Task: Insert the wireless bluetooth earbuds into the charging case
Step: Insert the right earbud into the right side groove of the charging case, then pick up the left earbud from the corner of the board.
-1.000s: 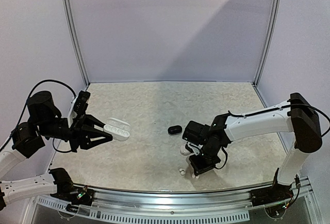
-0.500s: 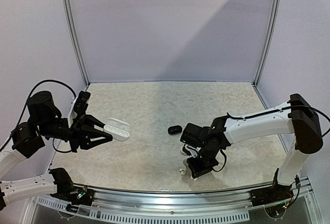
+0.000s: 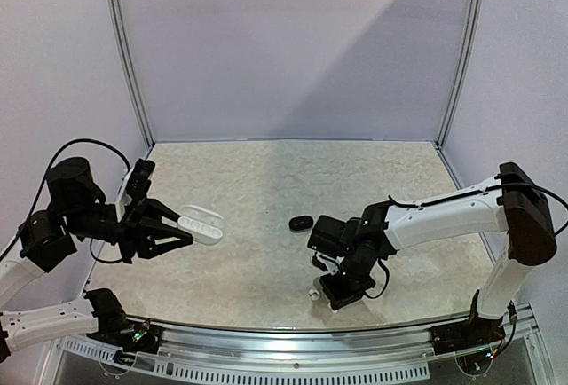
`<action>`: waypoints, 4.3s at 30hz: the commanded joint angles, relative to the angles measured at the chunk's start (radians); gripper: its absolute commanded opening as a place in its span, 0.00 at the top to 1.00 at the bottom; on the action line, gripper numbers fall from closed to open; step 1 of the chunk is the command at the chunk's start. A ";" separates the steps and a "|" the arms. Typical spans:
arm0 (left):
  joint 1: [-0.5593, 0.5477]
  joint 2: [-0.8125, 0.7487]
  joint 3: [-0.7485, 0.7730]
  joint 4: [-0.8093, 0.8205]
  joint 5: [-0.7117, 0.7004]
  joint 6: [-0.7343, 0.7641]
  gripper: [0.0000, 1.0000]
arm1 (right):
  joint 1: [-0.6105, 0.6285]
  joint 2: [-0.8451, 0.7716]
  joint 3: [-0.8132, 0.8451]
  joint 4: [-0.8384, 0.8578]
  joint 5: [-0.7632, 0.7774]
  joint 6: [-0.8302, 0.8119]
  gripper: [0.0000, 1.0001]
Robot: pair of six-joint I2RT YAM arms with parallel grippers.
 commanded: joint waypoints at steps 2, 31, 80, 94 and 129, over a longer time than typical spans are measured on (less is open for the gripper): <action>0.011 -0.038 0.002 -0.014 0.045 0.110 1.00 | 0.007 -0.053 0.148 -0.119 0.078 -0.044 1.00; -0.010 -0.064 0.012 -0.044 0.166 0.354 1.00 | 0.303 0.107 1.209 -0.132 0.127 -0.634 1.00; -0.022 -0.011 0.054 -0.096 0.188 0.339 1.00 | 0.337 0.251 1.313 -0.415 0.231 -0.745 1.00; -0.024 -0.001 0.060 -0.087 0.170 0.334 1.00 | 0.340 0.276 1.330 -0.419 0.232 -0.785 1.00; -0.017 -0.010 -0.048 0.091 0.104 0.022 1.00 | 0.337 0.020 1.093 -0.101 0.339 -0.719 0.65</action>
